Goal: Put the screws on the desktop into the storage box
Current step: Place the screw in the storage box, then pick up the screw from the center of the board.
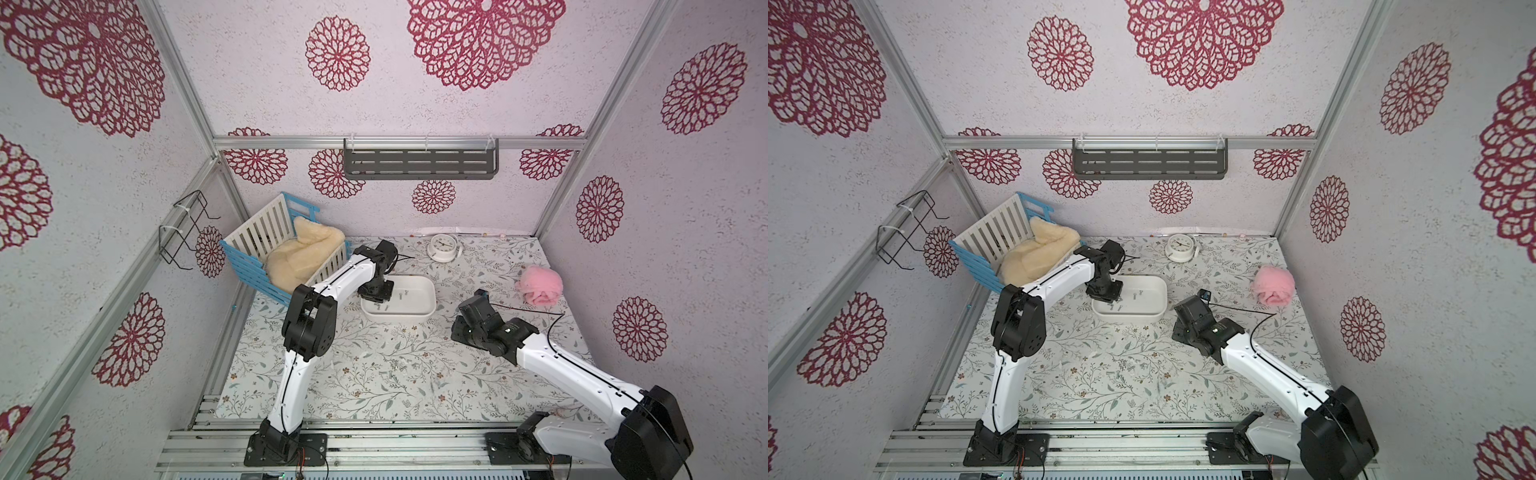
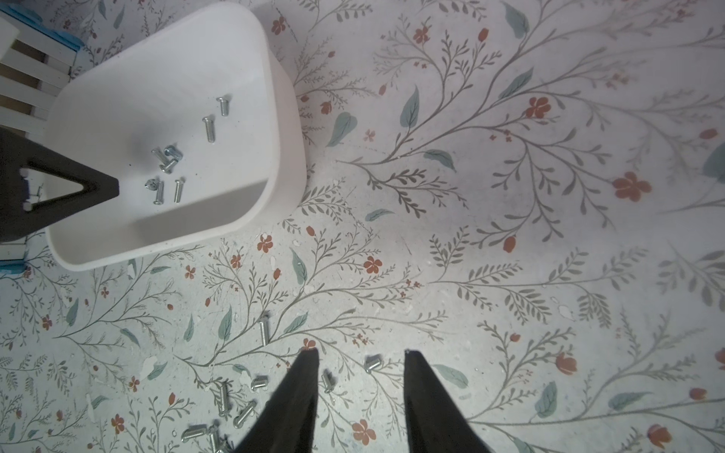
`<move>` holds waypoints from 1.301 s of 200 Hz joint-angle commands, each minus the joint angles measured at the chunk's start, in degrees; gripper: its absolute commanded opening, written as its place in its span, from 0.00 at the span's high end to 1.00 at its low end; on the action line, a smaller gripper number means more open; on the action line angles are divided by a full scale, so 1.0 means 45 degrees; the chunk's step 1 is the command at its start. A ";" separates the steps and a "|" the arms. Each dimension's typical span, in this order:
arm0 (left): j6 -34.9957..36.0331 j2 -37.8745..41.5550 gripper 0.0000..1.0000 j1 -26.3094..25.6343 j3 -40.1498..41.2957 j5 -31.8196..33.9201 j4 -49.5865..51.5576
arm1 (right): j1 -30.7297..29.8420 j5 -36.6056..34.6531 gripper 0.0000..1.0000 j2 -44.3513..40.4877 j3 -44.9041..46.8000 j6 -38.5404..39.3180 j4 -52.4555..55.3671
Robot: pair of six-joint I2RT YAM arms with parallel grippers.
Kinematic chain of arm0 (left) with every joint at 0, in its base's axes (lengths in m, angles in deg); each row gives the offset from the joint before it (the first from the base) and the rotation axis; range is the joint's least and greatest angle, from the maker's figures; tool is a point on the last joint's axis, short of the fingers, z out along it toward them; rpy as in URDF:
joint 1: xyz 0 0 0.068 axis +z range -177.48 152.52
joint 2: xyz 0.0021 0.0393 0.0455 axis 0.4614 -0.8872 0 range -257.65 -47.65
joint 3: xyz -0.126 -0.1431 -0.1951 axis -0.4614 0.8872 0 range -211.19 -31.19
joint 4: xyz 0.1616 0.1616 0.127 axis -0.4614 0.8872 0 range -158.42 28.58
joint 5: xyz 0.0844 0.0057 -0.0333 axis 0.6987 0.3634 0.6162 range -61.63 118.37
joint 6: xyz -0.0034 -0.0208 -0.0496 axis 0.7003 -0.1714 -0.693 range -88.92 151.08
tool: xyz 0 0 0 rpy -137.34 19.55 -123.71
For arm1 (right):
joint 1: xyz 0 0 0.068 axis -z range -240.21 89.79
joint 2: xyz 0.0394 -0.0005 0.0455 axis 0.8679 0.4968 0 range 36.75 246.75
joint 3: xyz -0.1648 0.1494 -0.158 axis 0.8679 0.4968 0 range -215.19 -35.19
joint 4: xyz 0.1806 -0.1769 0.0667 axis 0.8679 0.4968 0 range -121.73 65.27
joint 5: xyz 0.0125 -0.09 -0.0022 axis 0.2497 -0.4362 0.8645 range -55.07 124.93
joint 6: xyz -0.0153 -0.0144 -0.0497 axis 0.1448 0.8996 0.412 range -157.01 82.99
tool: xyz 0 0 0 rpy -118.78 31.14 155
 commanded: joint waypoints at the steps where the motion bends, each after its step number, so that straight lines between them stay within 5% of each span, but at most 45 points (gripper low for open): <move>1: -0.0033 -0.0070 0.84 0.0031 -0.0215 -0.0116 0.0056 | 0.0058 0.0035 0.60 -0.0406 0.0003 -0.0223 -0.0243; 38: -0.0101 0.0361 0.82 0.0027 -0.0198 -0.0045 0.0065 | 0.0058 0.0059 0.60 -0.0492 -0.0018 -0.0262 -0.0225; 83: -0.0050 0.3005 0.74 0.0094 0.0472 0.0812 0.0056 | 0.0045 0.0300 0.60 -0.0351 0.0067 -0.0328 -0.0244; 156: -0.0423 0.8086 0.64 0.1664 0.5281 0.0851 -0.1036 | -0.0337 0.0976 0.57 0.1355 0.0323 -0.0951 -0.0642; 207: -0.0482 0.9124 0.63 0.2506 0.8162 0.0226 -0.2214 | -0.0554 0.1133 0.55 0.2705 -0.0369 -0.0459 -0.0061; 260: -0.0440 0.9010 0.63 0.2844 0.8763 -0.0283 -0.2591 | -0.0622 0.1569 0.56 0.3650 -0.0777 0.0356 0.0476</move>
